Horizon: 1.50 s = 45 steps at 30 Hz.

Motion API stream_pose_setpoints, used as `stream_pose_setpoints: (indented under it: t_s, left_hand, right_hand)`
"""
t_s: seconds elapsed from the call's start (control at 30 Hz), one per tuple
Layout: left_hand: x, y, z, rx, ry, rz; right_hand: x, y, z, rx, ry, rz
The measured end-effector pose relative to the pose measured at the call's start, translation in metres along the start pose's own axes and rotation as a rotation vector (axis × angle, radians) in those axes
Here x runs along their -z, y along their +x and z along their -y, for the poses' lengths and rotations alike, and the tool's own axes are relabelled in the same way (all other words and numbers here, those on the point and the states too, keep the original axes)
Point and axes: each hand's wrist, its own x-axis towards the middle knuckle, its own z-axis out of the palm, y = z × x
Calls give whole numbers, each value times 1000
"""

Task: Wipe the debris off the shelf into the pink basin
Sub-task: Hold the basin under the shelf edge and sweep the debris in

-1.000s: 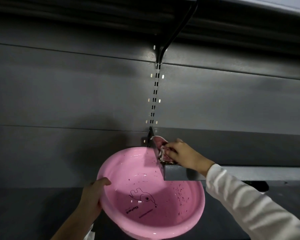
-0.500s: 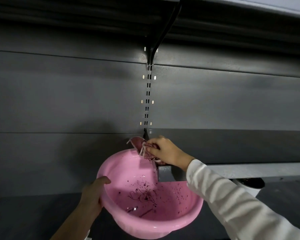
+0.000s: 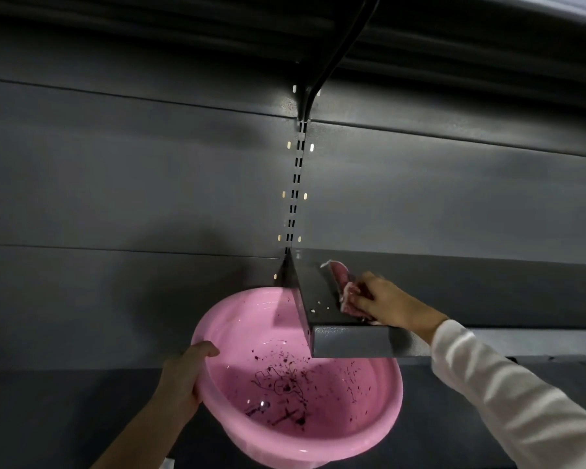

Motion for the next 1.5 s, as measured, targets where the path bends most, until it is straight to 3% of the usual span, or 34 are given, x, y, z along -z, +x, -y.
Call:
stream_pose_setpoints:
  t_s: [0.4,0.57,0.77,0.9,1.27,1.37,1.5]
  left_hand:
    - [0,2,-4,-23,32,-6]
    - [0,2,-7,-39,32,-2]
    - [-2,3,-6,-42,28,-14]
    - [-5,4,-5,-27,14,-25]
    - [-11,-1,-4,-36,50,3]
    - [-11,-2,-7,-43,60,3]
    - [-10,0,-5,-32,59,-2]
  right_hand:
    - [-34,15,83,377,86,115]
    - [-7,15,73,290,293,3]
    - [40,-3,-4,71,344,-173]
    - [37,-17,-38,-34,218,-58]
    - [-29,12,78,412,85,224]
    - [-29,17,87,424,55,199]
    - [3,23,54,260,382,31]
